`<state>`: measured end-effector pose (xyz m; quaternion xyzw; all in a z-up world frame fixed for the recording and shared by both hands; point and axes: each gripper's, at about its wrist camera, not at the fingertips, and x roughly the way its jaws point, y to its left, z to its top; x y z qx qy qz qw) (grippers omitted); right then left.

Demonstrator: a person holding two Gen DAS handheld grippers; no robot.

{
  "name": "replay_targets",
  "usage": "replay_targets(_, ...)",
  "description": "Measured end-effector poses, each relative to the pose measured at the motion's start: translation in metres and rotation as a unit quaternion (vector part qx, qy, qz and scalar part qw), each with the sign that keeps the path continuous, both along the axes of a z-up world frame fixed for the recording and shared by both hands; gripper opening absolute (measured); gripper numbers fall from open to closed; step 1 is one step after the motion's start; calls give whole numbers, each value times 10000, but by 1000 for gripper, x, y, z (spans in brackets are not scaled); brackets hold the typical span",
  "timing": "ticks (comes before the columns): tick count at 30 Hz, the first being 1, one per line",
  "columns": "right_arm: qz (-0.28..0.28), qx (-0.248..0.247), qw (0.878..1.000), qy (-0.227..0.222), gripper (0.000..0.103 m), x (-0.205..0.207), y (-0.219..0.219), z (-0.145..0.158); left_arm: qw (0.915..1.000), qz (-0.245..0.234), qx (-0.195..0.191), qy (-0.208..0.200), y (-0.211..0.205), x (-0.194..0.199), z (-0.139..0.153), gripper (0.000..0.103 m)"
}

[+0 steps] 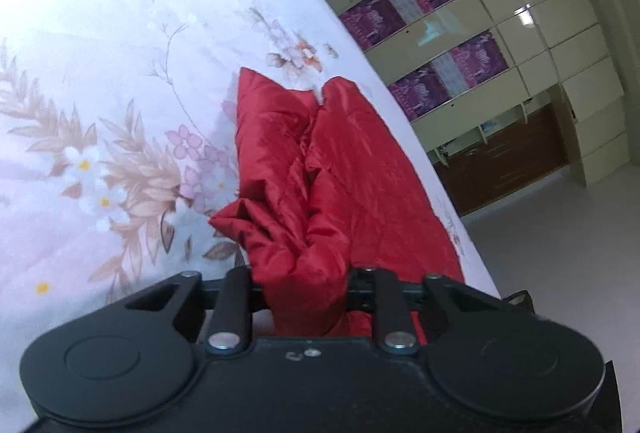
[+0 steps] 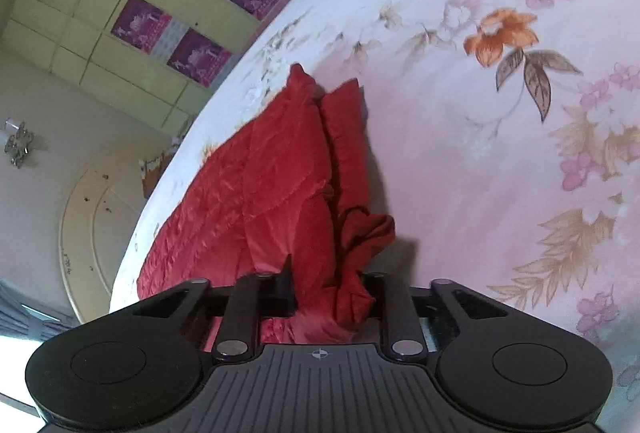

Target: Fold large clothes

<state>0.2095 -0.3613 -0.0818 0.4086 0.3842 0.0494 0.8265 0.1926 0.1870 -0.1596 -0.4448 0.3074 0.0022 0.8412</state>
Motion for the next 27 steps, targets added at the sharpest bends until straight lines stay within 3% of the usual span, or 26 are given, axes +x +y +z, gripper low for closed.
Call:
replay_targets(4,226,-391,9990,-21,17,-10,2,7,9999,-101,41,-35,-2,-17,-4,20)
replay_targets(6,243,-414,9987,173,18,-3,1,1,9999,-84,-80,45,1,-18,-9,31)
replay_targets(7,173,-426,9986,248,32,0,-1,1,9998,-27,-205,61,3,-18,-10,34)
replay_targets(8,75,-605,9977,299,55,1,-2,4,9996,10,-263,50,4,-19,-9,43)
replay_targets(9,-9,-909,9956,241,64,-1,-2,10,9997,14,-233,16,4,-20,-6,48)
replay_targets(10,-123,-1170,9930,83,66,-4,-3,18,9998,11,-175,-21,3,-20,-3,57)
replay_targets(12,-313,-1447,9886,-261,65,-13,-3,38,10000,-1,-73,-23,1,-18,0,64)
replay_targets(13,-292,-1537,9865,-492,46,-16,0,47,10000,24,-84,-28,1,-17,1,66)
replay_targets(14,-140,-1577,9852,-653,16,-15,7,54,9999,81,-107,-31,1,-16,1,66)
replay_targets(15,55,-1642,9835,-759,10,-12,18,61,9998,117,-120,-51,1,-16,1,63)
replay_targets(16,350,-1669,9817,-845,9,-7,33,65,9998,78,-140,-91,0,-14,0,58)
replay_targets(17,668,-1653,9799,-898,9,-2,49,66,9998,-13,-174,-122,-1,-9,-1,40)
replay_targets(18,993,-1617,9776,-914,9,3,67,66,9997,-101,-199,-79,0,-4,-4,33)
replay_targets(20,1556,-1597,9709,-875,2,11,104,61,9997,-110,-205,-89,2,-2,-5,27)
replay_targets(22,1926,-1598,9646,-830,2,16,132,54,9997,-158,-139,-155,2,-1,-2,24)
replay_targets(27,2131,-1505,9638,-551,2,37,159,30,9995,-276,-21,-178,2,-2,5,22)
